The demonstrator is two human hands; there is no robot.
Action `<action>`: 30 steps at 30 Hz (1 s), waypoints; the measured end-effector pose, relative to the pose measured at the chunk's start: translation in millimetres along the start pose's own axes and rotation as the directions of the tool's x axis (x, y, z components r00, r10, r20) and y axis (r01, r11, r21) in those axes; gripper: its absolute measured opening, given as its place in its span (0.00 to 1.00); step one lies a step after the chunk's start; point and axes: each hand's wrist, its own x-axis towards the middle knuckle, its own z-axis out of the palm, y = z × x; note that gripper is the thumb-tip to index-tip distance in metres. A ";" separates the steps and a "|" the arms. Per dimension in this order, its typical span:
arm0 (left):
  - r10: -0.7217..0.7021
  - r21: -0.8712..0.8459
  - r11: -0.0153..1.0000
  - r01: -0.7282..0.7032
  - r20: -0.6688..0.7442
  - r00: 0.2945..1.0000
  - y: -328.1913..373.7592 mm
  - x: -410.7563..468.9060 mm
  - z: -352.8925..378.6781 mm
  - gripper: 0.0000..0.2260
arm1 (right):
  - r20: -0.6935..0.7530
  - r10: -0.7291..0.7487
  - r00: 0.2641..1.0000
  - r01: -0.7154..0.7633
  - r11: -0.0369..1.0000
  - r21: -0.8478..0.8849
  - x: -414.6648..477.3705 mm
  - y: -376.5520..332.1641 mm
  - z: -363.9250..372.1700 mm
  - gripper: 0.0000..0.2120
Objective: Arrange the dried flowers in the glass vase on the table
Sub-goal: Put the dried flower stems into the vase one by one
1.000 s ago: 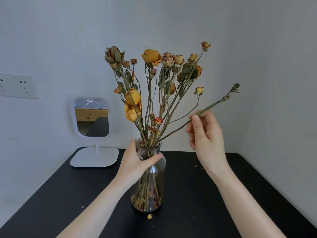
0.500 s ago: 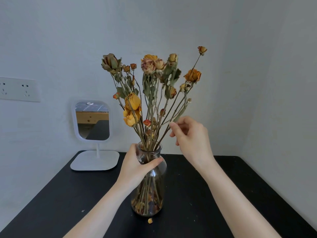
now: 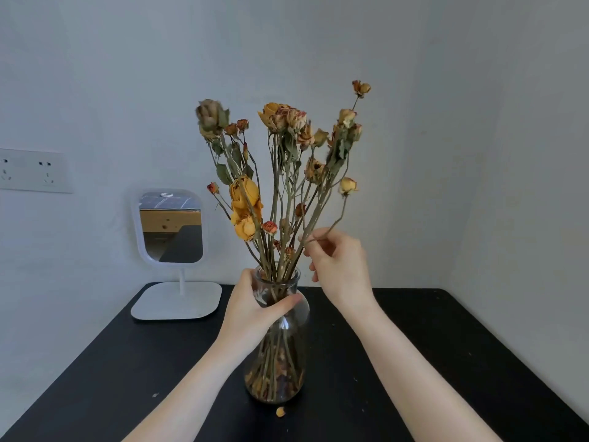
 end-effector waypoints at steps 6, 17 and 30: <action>-0.016 -0.019 1.000 0.016 0.001 1.000 0.2 0.5 0.6 0.28 | -0.012 -0.037 0.999 0.035 0.987 -0.156 10.6 -0.4 6.8 0.04; -0.024 -0.014 1.000 0.025 0.035 0.999 0.6 -1.6 -2.6 0.27 | 0.140 0.007 0.990 0.037 0.952 -0.305 17.4 -1.3 -0.9 0.06; -0.025 0.033 0.999 0.021 0.143 0.989 -5.4 3.6 -13.4 0.30 | 0.057 -0.024 0.998 0.033 0.988 -0.153 -4.3 1.3 -23.7 0.05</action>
